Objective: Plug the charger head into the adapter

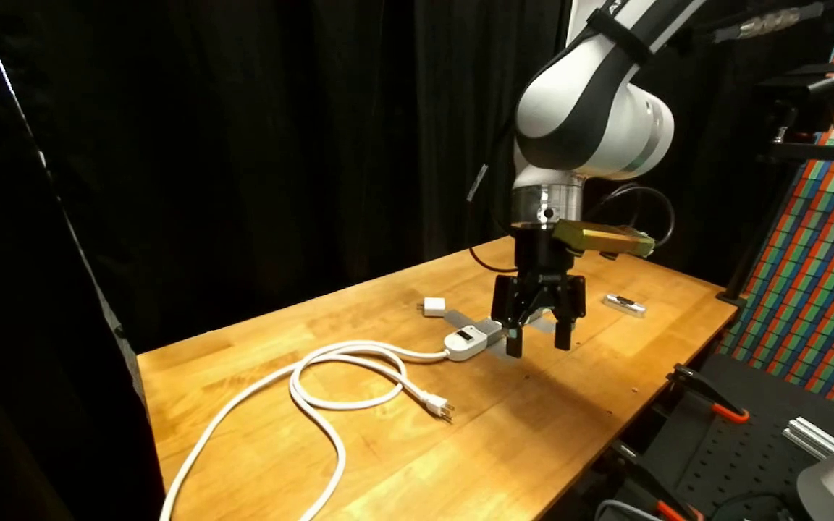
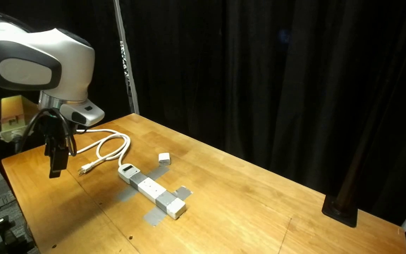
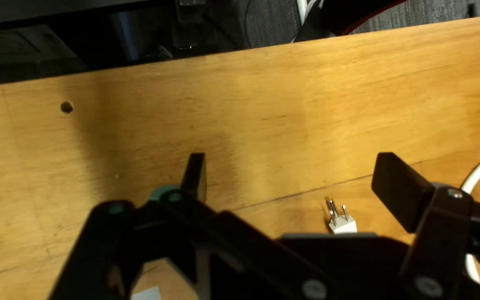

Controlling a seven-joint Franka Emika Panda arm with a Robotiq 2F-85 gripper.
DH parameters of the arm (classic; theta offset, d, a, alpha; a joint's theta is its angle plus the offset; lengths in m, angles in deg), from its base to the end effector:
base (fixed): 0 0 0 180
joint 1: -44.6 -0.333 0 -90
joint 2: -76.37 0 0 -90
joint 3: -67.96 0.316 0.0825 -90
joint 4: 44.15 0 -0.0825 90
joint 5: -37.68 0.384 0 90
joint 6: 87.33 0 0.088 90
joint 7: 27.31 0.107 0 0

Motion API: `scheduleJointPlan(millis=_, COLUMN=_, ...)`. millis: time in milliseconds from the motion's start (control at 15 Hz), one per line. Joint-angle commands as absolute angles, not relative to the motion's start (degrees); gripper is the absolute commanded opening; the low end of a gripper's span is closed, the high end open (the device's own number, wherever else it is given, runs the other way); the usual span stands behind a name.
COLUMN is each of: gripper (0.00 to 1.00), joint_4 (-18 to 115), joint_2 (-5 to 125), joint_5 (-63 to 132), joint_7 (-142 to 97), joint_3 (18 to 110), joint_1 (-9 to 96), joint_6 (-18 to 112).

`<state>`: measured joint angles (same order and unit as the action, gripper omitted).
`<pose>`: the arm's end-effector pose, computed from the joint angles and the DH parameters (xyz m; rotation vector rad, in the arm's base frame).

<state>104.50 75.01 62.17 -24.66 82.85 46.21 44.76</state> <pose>0.3929 0.1021 0.2280 -2.8621 0.2181 0.4977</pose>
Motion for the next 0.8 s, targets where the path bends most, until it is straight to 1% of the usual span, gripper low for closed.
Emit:
scheduleJointPlan(millis=0, gripper=1.0, joint_4=104.5, joint_2=75.3, joint_5=62.0, joint_7=-24.7, joint_3=79.3, joint_1=42.9, joint_6=44.7)
scheduleJointPlan(millis=333, gripper=1.0, joint_4=104.5, joint_2=72.5, joint_5=62.2, joint_7=-24.8, joint_3=79.3, joint_1=41.8, joint_6=45.9)
scheduleJointPlan(millis=467, gripper=1.0, joint_4=103.6, joint_2=69.2, joint_5=55.3, joint_7=-23.1, joint_3=78.8, joint_1=40.4, joint_6=55.9)
scheduleJointPlan(millis=733, gripper=1.0, joint_4=96.7, joint_2=60.9, joint_5=40.6, joint_7=-20.2, joint_3=74.1, joint_1=39.3, joint_6=69.5)
